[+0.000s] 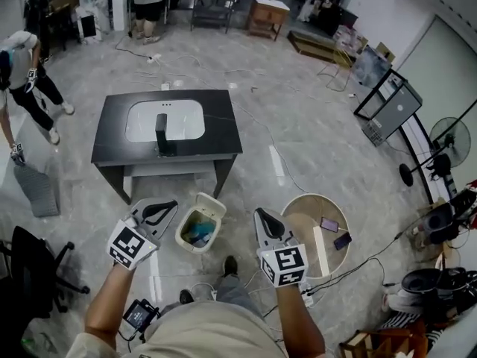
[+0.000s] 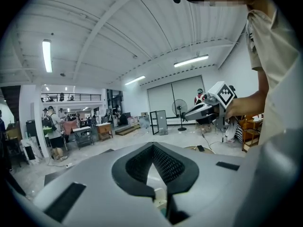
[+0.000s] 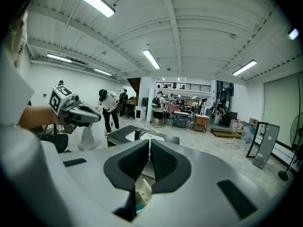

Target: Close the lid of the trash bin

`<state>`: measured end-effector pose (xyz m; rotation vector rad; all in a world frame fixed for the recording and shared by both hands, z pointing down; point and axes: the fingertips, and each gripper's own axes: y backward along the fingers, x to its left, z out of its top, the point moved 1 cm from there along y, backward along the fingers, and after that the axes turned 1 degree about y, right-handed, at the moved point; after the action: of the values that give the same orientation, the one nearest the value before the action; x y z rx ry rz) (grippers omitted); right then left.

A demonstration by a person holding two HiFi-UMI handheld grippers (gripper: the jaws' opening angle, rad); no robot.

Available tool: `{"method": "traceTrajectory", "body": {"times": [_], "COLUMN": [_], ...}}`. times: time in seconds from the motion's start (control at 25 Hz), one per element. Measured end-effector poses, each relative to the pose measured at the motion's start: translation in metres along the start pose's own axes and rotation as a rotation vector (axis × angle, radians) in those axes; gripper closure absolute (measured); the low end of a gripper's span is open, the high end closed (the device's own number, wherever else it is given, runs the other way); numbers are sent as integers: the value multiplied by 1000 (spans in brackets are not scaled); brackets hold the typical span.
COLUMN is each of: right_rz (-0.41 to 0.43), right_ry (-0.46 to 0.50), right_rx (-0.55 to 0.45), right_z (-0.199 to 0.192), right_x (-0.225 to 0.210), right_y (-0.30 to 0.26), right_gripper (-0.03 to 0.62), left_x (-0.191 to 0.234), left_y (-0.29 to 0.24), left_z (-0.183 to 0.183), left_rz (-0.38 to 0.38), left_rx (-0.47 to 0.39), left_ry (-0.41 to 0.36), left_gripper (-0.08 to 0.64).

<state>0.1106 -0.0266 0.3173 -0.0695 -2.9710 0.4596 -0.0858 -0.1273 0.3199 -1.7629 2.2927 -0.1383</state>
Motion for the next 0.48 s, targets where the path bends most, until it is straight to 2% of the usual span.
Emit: {"method": "traceTrajectory", "body": {"times": [0.24,0.48], "right_rz": [85,144], "right_ry": [-12,-32], "right_rx": [22,95], "right_z": [-14,-53], "right_x": [-41,-80], "right_y": [-39,-78], "right_gripper": [566,565], "left_x": [9,19], "left_y": [-47,-100], "left_z": [-6,-37], "left_rz": [32,51], "left_rx": [63,135], "left_ry": [22,86], "left_gripper": [546,546]}}
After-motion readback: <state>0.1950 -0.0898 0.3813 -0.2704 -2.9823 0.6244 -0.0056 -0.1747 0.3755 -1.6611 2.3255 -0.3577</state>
